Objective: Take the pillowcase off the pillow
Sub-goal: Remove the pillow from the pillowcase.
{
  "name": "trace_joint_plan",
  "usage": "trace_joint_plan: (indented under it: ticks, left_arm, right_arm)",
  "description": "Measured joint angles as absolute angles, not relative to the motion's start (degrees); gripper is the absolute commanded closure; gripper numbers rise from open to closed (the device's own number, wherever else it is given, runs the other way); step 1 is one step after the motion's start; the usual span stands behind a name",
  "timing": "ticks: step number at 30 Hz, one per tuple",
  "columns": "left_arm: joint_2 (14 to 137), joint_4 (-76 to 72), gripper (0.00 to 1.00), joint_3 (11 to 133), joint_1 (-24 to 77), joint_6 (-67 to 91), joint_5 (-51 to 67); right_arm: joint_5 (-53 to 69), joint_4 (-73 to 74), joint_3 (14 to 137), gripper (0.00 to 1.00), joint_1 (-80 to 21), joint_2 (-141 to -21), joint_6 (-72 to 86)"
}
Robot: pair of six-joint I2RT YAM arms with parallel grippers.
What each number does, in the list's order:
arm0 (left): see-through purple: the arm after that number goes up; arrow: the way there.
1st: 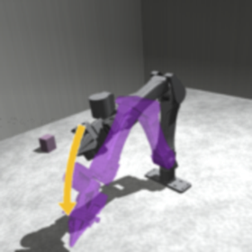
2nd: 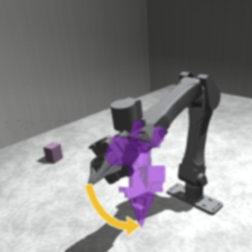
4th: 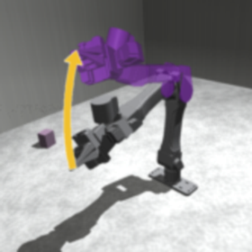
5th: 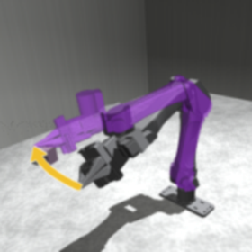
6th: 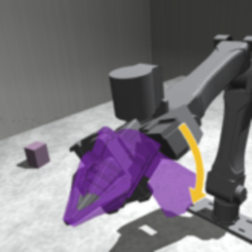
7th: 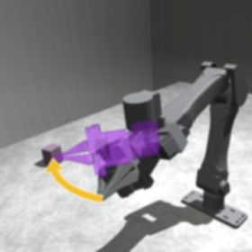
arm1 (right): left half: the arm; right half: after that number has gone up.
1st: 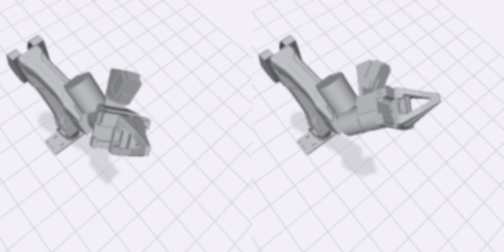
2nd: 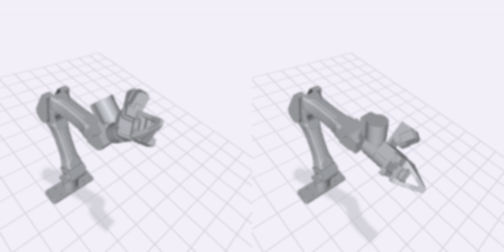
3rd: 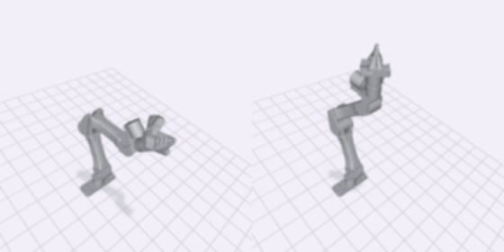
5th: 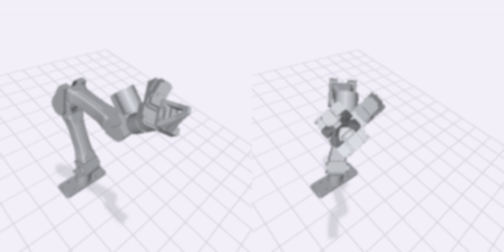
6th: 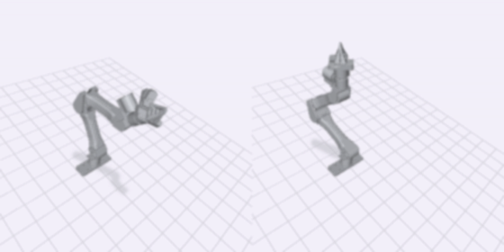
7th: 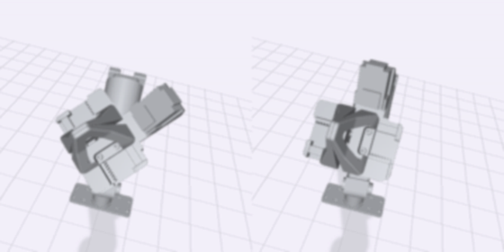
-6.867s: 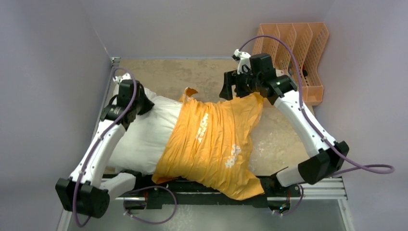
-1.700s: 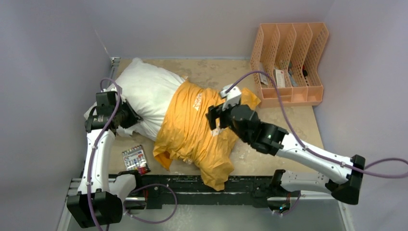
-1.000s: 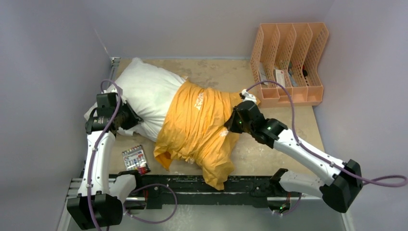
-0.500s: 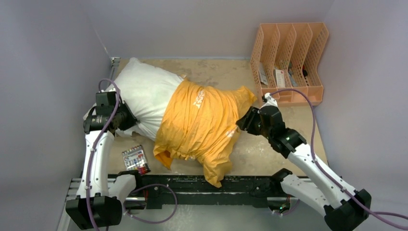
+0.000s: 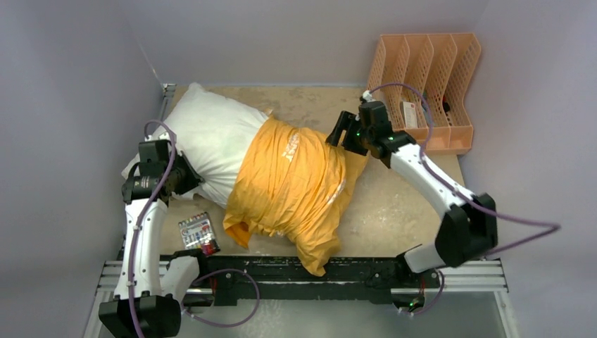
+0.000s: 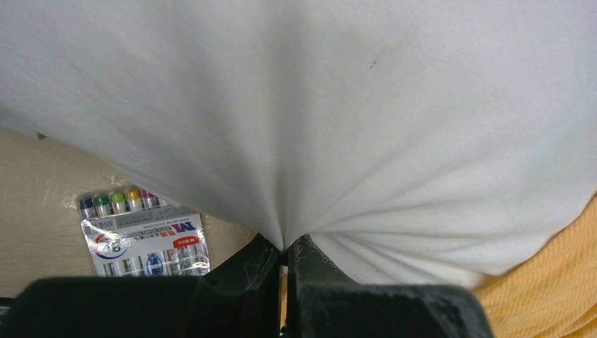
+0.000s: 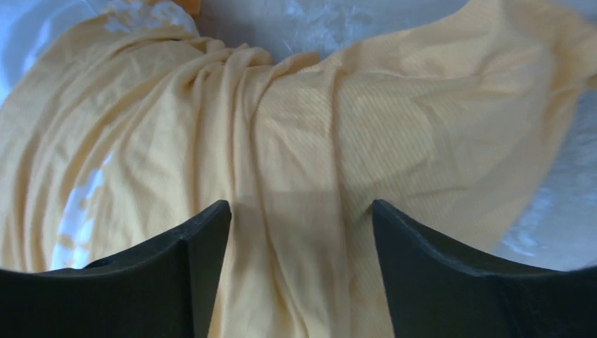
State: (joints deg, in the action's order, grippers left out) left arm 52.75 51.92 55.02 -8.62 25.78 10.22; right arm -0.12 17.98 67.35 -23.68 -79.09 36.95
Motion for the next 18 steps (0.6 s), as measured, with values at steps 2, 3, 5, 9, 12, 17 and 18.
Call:
trace_joint_plan:
  ticks: [2, 3, 5, 9, 12, 17, 18]
  left_arm:
    - [52.31, 51.92, 1.00, 54.83, -8.62, 25.91, 10.02]
    - [52.16, 51.90, 1.00, 54.76, -8.62, 26.02, 9.98]
    - [51.86, 51.79, 1.00, 54.72, -8.60, 26.41, 10.00]
    - [51.29, 51.83, 1.00, 54.46, -8.60, 27.44, 9.76]
    - [51.22, 51.92, 1.00, 54.46, -8.49, 28.14, 9.19]
    - [51.22, 51.86, 1.00, 54.41, -8.25, 29.21, 9.47]
    - [51.24, 51.75, 1.00, 54.28, -8.19, 29.36, 9.47]
  right_arm:
    - [2.85, 17.26, 68.27, 0.52, -23.35, -84.53, 37.50]
    - [4.01, 17.06, 68.23, 0.62, -23.33, -86.76, 37.89]
    - [4.71, 16.10, 66.94, 1.00, -22.96, -88.60, 38.72]
    - [6.92, 12.08, 60.38, 1.00, -19.86, -83.55, 40.45]
    - [11.68, 11.25, 56.64, 1.00, -14.24, -78.48, 40.56]
    - [19.66, 13.37, 54.00, 0.73, -5.54, -76.09, 37.52]
    - [21.23, 13.61, 54.02, 0.61, -5.08, -76.16, 36.36]
